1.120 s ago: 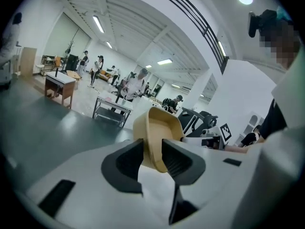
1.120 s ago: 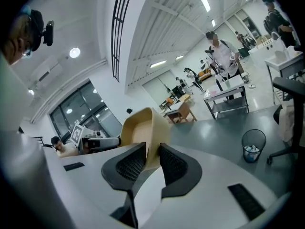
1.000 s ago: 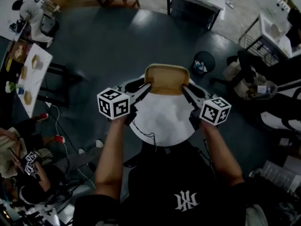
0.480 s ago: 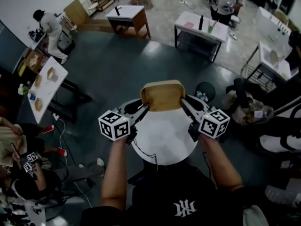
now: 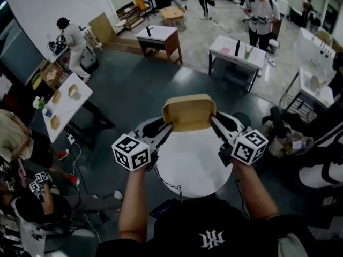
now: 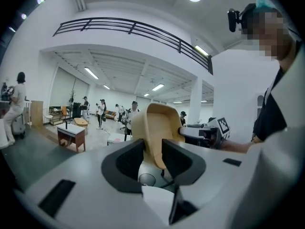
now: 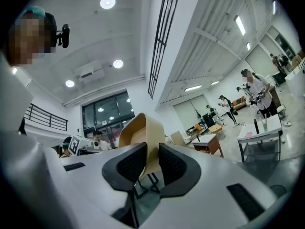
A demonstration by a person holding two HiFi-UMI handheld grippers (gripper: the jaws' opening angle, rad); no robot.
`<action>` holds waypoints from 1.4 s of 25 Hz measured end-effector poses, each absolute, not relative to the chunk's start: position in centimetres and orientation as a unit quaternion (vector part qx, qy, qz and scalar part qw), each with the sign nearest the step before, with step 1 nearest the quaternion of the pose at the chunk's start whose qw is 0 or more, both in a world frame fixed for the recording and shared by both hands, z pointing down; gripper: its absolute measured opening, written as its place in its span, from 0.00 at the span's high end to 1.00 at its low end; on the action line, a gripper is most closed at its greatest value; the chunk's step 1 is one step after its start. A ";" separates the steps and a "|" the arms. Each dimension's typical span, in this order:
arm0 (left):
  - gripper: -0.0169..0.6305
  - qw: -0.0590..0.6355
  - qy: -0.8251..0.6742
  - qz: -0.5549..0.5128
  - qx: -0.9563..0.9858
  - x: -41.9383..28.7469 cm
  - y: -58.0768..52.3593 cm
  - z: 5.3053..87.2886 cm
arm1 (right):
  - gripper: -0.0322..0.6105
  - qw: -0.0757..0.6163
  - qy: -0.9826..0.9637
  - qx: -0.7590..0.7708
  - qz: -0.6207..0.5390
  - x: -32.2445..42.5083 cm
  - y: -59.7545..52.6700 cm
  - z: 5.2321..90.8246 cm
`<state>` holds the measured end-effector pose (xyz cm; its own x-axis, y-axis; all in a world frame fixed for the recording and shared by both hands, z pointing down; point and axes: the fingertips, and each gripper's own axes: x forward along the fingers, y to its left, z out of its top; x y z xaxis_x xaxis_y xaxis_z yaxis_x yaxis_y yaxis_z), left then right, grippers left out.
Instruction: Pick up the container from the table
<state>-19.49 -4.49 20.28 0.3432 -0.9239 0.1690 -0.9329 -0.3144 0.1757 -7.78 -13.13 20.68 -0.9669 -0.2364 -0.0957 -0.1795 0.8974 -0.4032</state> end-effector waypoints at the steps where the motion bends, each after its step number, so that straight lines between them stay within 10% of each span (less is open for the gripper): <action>1: 0.79 0.113 -0.573 0.017 0.812 -19.6 -3.9 19.4 | 0.79 0.075 0.972 -0.106 -0.194 -7.9 -12.5 19.9; 35: 0.85 -0.068 -0.557 -0.012 0.828 -19.9 17.7 7.3 | 0.82 0.128 0.985 -0.105 -0.055 -8.4 8.5 9.1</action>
